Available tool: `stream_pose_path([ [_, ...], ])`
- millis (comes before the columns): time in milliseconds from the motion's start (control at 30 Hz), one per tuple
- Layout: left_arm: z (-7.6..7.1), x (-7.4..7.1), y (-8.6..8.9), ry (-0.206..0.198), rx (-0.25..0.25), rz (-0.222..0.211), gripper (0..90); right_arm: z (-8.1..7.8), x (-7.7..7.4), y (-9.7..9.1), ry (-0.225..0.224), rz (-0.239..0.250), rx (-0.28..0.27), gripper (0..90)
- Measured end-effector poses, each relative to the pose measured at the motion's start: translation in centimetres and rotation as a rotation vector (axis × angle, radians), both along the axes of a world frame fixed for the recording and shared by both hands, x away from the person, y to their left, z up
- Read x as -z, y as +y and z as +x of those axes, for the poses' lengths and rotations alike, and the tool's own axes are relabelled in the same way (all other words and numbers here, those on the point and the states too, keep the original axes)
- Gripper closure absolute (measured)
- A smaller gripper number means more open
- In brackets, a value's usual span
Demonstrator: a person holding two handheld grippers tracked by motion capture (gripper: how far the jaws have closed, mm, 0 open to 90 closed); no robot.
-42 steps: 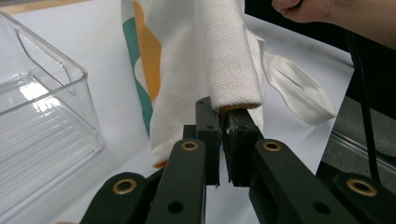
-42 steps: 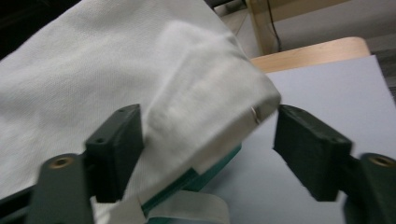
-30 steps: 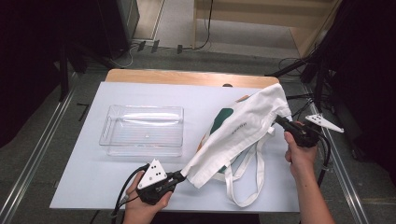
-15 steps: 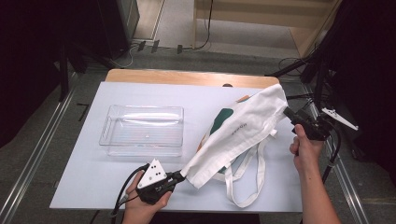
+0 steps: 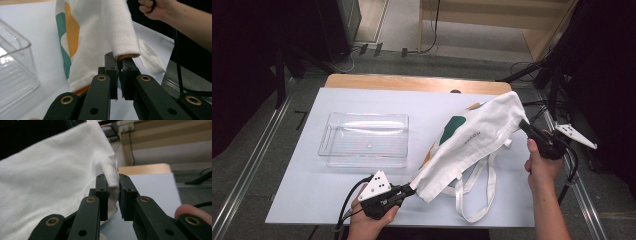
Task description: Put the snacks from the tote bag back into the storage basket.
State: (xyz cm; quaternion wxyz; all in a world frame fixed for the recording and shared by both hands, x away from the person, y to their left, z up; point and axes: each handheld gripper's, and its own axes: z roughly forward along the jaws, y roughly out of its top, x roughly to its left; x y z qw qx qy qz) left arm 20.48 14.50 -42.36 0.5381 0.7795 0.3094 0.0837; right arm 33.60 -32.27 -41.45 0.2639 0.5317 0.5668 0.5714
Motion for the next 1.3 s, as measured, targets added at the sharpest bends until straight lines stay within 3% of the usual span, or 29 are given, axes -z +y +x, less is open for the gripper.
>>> stream_pose_path([
  [67,0.3,-0.4,-0.7,0.007,0.024,-0.029,87.6,-1.5,-0.2,-0.1,-0.046,-0.043,0.026,81.2],
  [100,0.6,-0.8,-1.4,0.007,0.041,-0.047,87.6,-3.1,-0.3,0.0,-0.079,-0.061,0.038,81.4],
  [167,0.8,-1.0,-1.8,0.003,0.045,-0.052,87.6,-4.4,-0.5,-0.3,-0.105,-0.071,0.064,81.5],
  [233,1.6,-2.0,-2.7,-0.015,0.052,-0.084,87.6,-5.7,-0.8,-0.8,-0.128,-0.043,0.084,81.7],
  [300,1.9,-2.2,-2.9,-0.019,0.049,-0.087,87.6,-6.8,-1.1,-1.3,-0.15,-0.028,0.099,81.8],
  [367,3.2,-3.4,-3.4,-0.033,0.036,-0.11,87.7,-8.2,-1.5,-1.6,-0.182,-0.017,0.115,81.9],
  [400,3.2,-3.4,-3.4,-0.033,0.036,-0.11,87.7,-8.9,-1.6,-1.6,-0.199,-0.011,0.117,81.9],
  [433,3.8,-3.8,-3.4,-0.035,0.03,-0.122,87.7,-8.9,-1.6,-1.6,-0.199,-0.011,0.117,81.9],
  [467,5.0,-4.2,-3.3,-0.031,-0.006,-0.136,87.7,-10.4,-1.8,-1.7,-0.228,0.009,0.116,81.8],
  [533,6.2,-4.0,-3.0,-0.014,-0.061,-0.14,87.6,-11.1,-1.8,-1.7,-0.217,0.018,0.109,81.7],
  [600,6.6,-3.9,-2.9,-0.013,-0.09,-0.128,87.6,-11.1,-1.7,-1.8,-0.191,0.006,0.106,81.6],
  [633,6.9,-3.8,-2.9,-0.014,-0.116,-0.111,87.5,-10.8,-1.5,-2.0,-0.105,-0.045,0.113,78.6],
  [667,7.2,-3.7,-2.8,-0.01,-0.124,-0.099,87.4,-10.8,-1.4,-2.2,-0.078,-0.042,0.117,71.8],
  [700,7.4,-3.6,-2.7,-0.002,-0.129,-0.1,87.4,-10.8,-1.4,-2.2,-0.078,-0.042,0.117,71.8],
  [733,7.6,-3.5,-2.6,0.001,-0.132,-0.09,87.4,-11.0,-1.6,-2.9,-0.093,-0.007,0.118,51.6],
  [800,7.7,-3.4,-2.5,0.005,-0.133,-0.083,87.4,-11.0,-2.6,-3.5,-0.122,0.004,0.159,41.9],
  [900,7.7,-3.4,-2.4,0.013,-0.131,-0.074,87.3,-10.2,-3.9,-4.2,-0.121,0.007,0.197,37.5],
  [933,7.7,-3.3,-2.4,0.012,-0.127,-0.065,87.3,-9.5,-4.6,-4.4,-0.105,0.0,0.205,35.4],
  [967,7.7,-3.3,-2.4,0.014,-0.126,-0.066,87.3,-8.3,-5.2,-4.8,-0.061,-0.007,0.193,33.5],
  [1000,7.8,-3.2,-2.3,0.017,-0.126,-0.06,87.3,-6.2,-5.4,-5.1,0.015,0.011,0.144,34.1],
  [1033,7.8,-3.2,-2.3,0.017,-0.126,-0.06,87.3,-6.2,-5.4,-5.1,0.015,0.011,0.144,34.1],
  [1067,7.8,-3.2,-2.2,0.02,-0.127,-0.061,87.3,-5.0,-5.3,-5.3,0.063,0.025,0.102,38.1],
  [1100,7.8,-3.1,-2.2,0.023,-0.13,-0.072,87.3,-3.3,-4.7,-5.3,0.124,0.064,-0.011,60.8],
  [1133,7.9,-3.1,-2.0,0.028,-0.13,-0.083,87.3,-3.3,-4.7,-5.3,0.124,0.064,-0.011,60.8],
  [1167,7.9,-3.1,-2.0,0.045,-0.129,-0.109,87.4,-2.9,-4.3,-5.0,0.14,0.046,-0.035,68.4],
  [1200,8.2,-3.1,-1.9,0.068,-0.128,-0.167,87.5,-3.1,-3.7,-4.1,0.109,0.003,-0.047,79.9],
  [1300,8.5,-3.3,-1.9,0.072,-0.134,-0.193,87.5,-4.3,-3.3,-3.6,0.03,0.009,-0.055,86.6],
])
